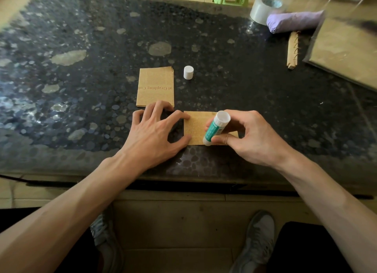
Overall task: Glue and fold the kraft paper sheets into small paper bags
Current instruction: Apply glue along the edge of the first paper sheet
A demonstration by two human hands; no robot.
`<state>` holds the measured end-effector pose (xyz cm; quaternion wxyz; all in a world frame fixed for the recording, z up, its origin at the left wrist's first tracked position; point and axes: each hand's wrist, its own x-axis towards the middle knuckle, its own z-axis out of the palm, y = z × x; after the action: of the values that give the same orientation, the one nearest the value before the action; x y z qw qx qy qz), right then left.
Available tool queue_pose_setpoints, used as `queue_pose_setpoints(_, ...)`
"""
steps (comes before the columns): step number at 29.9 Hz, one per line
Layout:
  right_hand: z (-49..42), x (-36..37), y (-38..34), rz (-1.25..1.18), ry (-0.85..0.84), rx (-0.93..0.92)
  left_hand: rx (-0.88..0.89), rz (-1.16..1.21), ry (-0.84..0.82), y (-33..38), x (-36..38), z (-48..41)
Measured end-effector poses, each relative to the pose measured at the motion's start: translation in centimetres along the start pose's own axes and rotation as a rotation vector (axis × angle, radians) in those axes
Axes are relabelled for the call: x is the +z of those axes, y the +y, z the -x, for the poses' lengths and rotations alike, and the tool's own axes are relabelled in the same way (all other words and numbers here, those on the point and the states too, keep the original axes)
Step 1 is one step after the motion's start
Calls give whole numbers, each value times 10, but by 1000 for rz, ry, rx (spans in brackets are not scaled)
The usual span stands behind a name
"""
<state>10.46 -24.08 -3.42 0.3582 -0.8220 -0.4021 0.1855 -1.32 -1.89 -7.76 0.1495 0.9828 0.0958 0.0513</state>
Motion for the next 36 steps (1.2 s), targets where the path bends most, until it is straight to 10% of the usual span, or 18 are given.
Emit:
queue_pose_setpoints(11,-8,-3,4,-246,318,36,20,-31,45,-2,-1,3)
queue_pose_setpoints(36,-45,41,-14,141,249,-102,-10,22,103,-4,4,8)
